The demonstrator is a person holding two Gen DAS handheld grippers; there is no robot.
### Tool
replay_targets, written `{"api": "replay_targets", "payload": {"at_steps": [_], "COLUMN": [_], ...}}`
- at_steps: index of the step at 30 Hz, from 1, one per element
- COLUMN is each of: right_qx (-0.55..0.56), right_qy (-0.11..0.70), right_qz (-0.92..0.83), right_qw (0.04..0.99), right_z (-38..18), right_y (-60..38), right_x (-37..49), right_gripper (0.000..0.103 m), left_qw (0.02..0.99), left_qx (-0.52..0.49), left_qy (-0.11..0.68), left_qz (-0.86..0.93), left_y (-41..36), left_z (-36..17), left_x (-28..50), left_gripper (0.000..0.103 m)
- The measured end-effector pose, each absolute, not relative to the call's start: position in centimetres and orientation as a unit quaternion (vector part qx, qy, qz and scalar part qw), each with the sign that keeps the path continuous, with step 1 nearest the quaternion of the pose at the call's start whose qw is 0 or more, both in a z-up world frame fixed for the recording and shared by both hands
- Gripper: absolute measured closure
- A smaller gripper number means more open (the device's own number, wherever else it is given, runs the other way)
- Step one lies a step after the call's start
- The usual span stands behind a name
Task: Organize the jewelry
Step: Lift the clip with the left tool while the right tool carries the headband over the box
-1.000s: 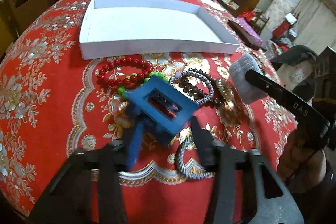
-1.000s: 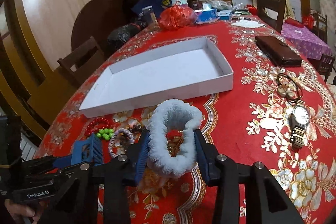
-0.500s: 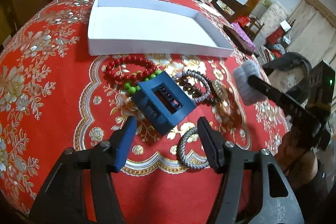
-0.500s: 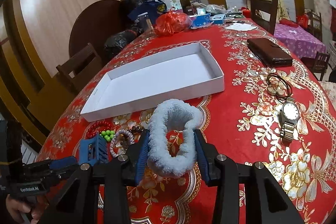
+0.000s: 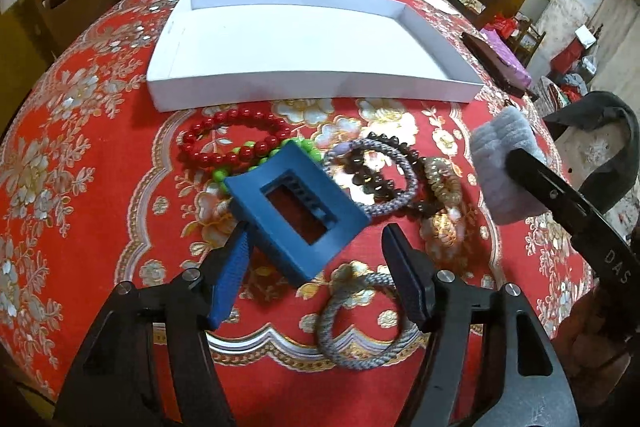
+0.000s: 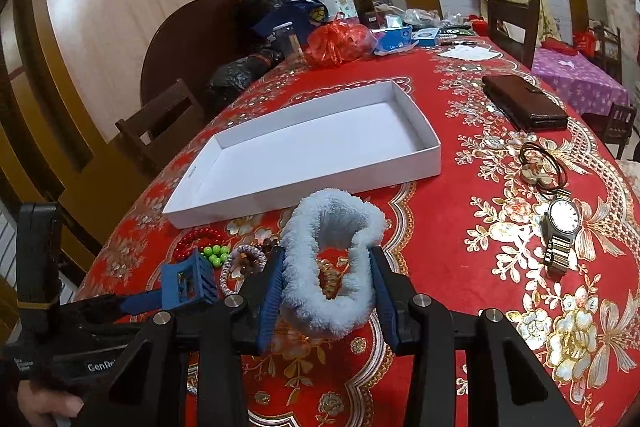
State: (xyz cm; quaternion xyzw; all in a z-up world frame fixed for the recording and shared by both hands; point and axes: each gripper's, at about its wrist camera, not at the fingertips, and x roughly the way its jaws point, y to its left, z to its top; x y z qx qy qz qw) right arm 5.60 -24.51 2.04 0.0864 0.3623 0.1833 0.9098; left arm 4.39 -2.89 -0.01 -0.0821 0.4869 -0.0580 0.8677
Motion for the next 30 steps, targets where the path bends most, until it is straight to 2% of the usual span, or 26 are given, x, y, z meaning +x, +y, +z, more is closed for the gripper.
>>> {"api": "replay_targets", "payload": {"at_steps": [7, 10, 17, 24, 30], "right_qx": [0.085, 0.086, 0.085, 0.092, 0.086], "right_qy": [0.363, 0.362, 0.357, 0.356, 0.358], "right_qz": [0.186, 0.186, 0.182, 0.180, 0.171], "right_qw": [0.909, 0.909, 0.912, 0.912, 0.914], "right_z": [2.0, 2.0, 2.2, 2.4, 3.1], "right_y": [-24.4, -24.5, -24.6, -24.7, -24.1], "right_x": [5.5, 5.5, 5.4, 5.5, 5.6], "right_gripper": [0.063, 0.063, 0.063, 0.063, 0.063], "left_qw": [0.870, 0.877, 0.881, 0.906, 0.905], "left_qx": [-0.091, -0.094, -0.128, -0.095, -0.087], "left_qy": [0.484, 0.470, 0.450, 0.402, 0.406], "left_qz": [-0.017, -0.022, -0.069, -0.089, -0.096], "left_y": [-2.8, -2.0, 1.3, 2.8, 2.5], "left_z": [-0.3, -0.2, 0.5, 3.1, 3.2], "left_x": [6.2, 5.4, 3.1, 0.5, 1.3], "left_gripper": [0.036, 0.044, 0.044, 0.044, 0.044]}}
